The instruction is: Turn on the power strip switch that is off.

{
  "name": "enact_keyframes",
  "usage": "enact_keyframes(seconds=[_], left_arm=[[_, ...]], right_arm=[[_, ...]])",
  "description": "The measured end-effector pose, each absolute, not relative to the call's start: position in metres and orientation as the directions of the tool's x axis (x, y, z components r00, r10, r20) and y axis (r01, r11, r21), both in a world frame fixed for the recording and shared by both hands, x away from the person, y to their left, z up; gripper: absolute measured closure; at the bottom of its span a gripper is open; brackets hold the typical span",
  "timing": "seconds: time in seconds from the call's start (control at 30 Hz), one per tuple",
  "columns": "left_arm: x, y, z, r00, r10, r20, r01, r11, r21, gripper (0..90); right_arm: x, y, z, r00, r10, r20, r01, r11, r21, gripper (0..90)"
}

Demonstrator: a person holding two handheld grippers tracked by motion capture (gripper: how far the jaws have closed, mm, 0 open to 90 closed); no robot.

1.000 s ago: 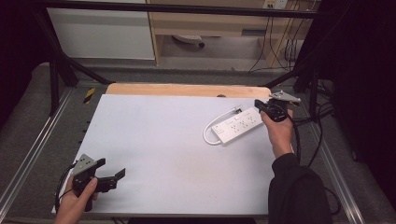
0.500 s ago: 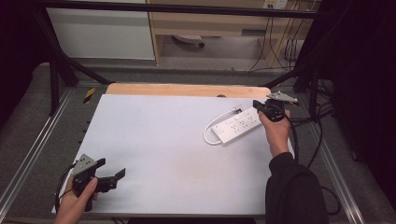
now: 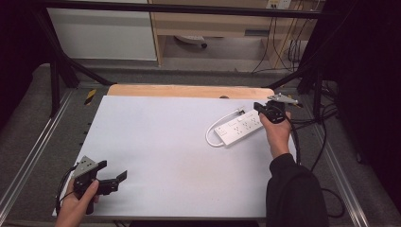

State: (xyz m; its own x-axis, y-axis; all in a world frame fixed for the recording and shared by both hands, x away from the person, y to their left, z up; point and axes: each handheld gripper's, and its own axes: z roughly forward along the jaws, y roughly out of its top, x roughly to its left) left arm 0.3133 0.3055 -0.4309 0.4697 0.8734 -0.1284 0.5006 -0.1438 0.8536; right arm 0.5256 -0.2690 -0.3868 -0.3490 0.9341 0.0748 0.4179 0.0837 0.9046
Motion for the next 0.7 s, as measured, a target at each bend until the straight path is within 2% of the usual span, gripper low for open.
enact_keyframes(seconds=[0.7], left_arm=[[0.313, 0.306, -0.431, 0.468, 0.874, -0.132, 0.503, -0.141, 0.853, 6.8]], right_arm=[[0.535, -0.261, -0.401, -0.342, 0.934, 0.100, 0.445, 0.068, 0.893, 90.0]])
